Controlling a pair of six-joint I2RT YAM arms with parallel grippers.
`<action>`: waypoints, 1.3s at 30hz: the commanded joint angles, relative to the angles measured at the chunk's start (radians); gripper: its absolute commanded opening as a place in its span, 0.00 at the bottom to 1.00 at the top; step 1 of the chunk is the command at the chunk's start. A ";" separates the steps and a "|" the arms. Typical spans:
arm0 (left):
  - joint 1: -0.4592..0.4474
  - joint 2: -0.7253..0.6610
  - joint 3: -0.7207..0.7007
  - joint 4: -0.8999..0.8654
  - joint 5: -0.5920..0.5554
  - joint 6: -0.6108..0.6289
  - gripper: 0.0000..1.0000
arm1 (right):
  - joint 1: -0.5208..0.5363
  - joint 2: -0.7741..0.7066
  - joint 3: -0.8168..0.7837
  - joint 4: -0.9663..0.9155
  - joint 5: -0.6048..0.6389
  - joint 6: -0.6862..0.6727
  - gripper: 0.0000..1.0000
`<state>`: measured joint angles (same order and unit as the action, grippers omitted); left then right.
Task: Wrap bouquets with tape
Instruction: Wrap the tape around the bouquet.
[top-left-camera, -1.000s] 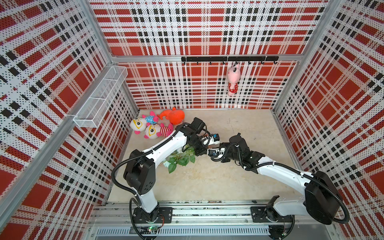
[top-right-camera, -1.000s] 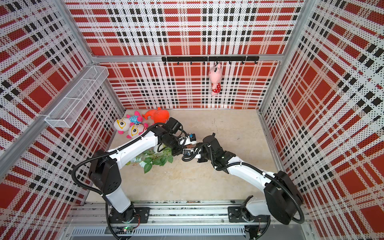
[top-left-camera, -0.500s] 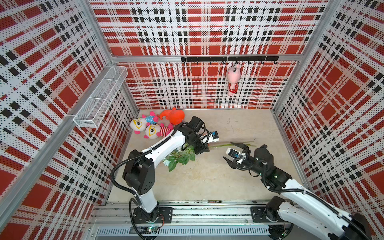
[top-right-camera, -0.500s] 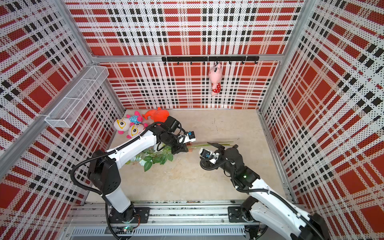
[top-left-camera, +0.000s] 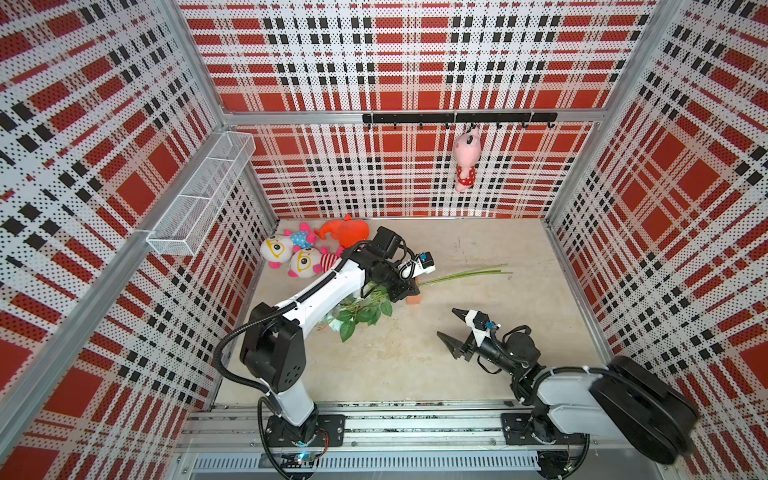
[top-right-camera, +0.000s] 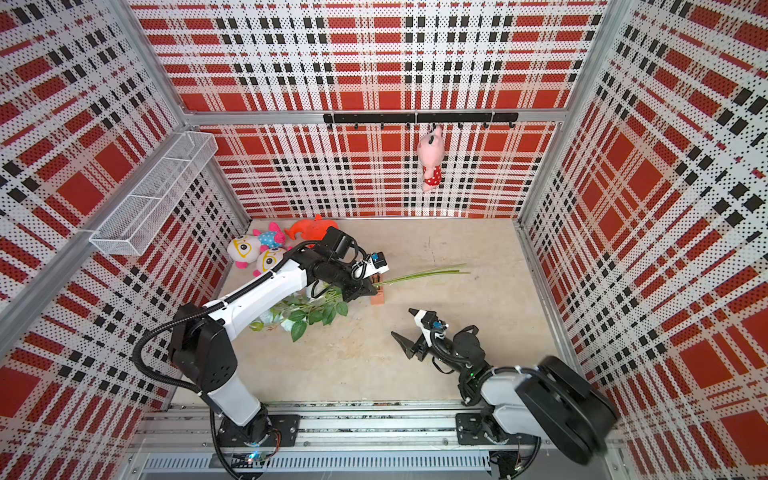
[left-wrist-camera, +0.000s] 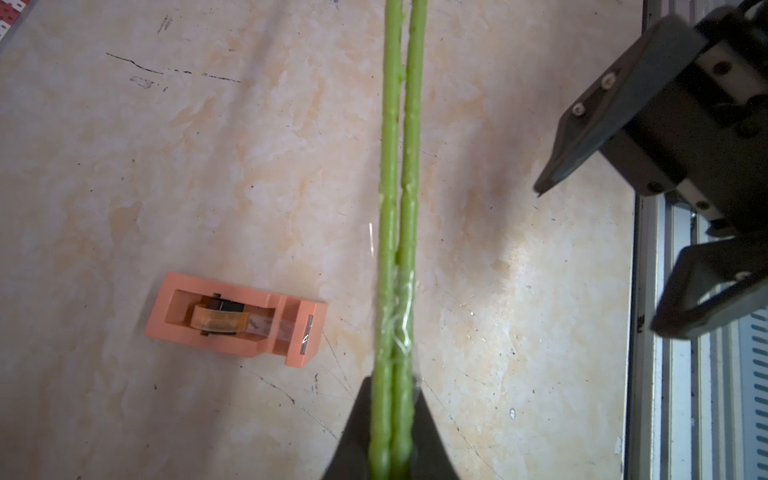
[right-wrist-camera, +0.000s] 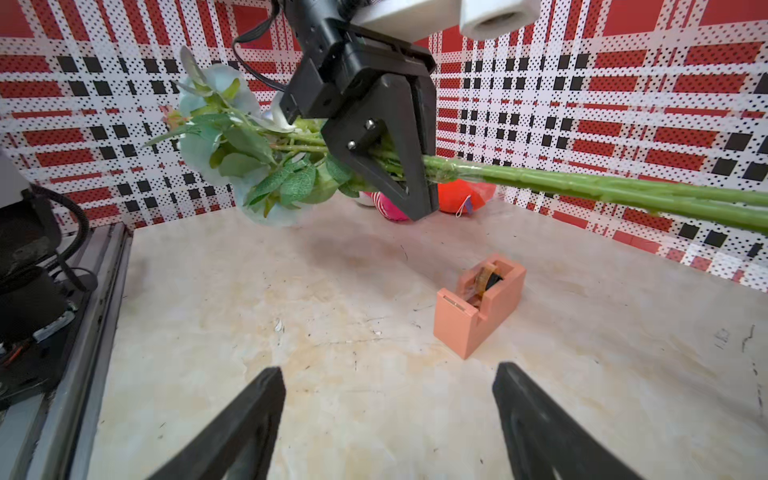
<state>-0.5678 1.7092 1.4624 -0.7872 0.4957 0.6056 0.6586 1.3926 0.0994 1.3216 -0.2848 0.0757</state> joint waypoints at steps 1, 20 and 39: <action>-0.009 -0.036 0.026 0.011 0.027 -0.007 0.00 | -0.004 0.144 0.087 0.313 0.021 0.042 0.81; -0.004 -0.067 0.041 0.008 0.054 -0.005 0.00 | -0.026 0.331 0.266 0.318 0.046 0.037 0.84; -0.014 -0.038 0.037 -0.006 0.038 0.004 0.00 | -0.037 0.300 0.260 0.318 -0.181 0.018 0.54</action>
<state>-0.5735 1.6749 1.4654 -0.7856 0.5224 0.5877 0.6258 1.7218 0.3752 1.5364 -0.4408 0.1055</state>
